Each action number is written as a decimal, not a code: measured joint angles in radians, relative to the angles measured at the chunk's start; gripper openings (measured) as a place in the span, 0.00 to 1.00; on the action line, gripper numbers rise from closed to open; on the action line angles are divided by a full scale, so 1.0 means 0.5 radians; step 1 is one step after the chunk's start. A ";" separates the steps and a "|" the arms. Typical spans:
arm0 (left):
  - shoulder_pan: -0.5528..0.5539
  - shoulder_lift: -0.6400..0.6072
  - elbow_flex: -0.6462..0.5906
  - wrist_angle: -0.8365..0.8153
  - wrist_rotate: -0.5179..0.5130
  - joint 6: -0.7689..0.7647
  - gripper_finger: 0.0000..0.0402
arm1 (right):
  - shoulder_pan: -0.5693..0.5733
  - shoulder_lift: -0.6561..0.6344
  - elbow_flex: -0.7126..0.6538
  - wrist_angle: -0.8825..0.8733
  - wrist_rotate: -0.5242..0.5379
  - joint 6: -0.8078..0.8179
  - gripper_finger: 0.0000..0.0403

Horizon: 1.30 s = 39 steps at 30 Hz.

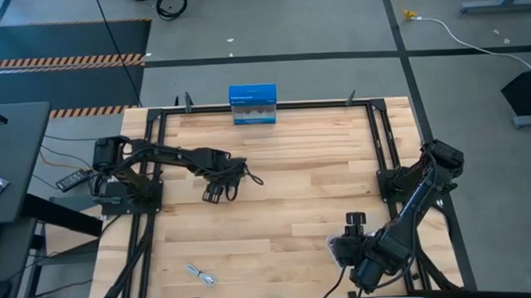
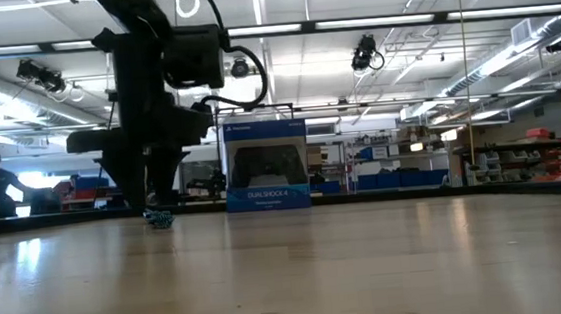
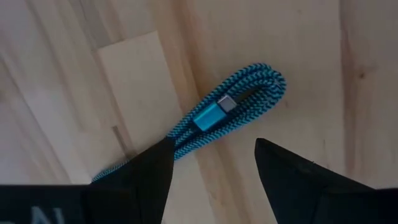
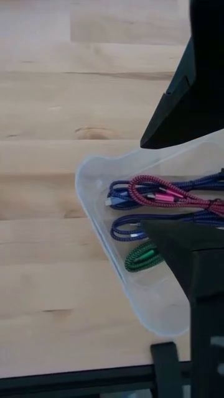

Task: Pick and place USB-C Cables
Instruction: Put the light blue charger cable into the transparent bin

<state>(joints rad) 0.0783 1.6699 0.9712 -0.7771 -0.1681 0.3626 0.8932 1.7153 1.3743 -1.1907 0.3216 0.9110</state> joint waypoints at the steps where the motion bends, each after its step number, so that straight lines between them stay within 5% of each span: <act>1: 0.015 0.000 0.000 0.002 0.004 0.001 0.58 | 0.000 0.000 0.000 -0.006 -0.010 -0.010 0.51; 6: 0.111 -0.001 0.000 0.051 0.173 0.002 0.54 | -0.013 0.000 0.000 -0.018 -0.007 -0.026 0.51; 12: 0.209 -0.001 0.000 0.148 0.369 0.052 0.36 | -0.041 0.000 0.000 -0.016 0.031 0.019 0.51; 20: 0.241 0.067 0.002 0.046 0.383 0.144 0.20 | -0.039 0.000 0.000 -0.018 0.030 0.019 0.51; 31: 0.209 0.020 0.001 -0.109 0.237 0.183 0.33 | -0.039 0.000 0.000 -0.026 0.034 0.078 0.51; 39: 0.209 0.124 0.002 0.079 0.295 0.267 0.44 | -0.038 0.001 0.000 -0.005 0.051 0.080 0.51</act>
<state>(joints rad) 0.1829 1.7320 0.9725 -0.7378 -0.0205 0.4961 0.8743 1.7156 1.3743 -1.1933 0.3473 0.9511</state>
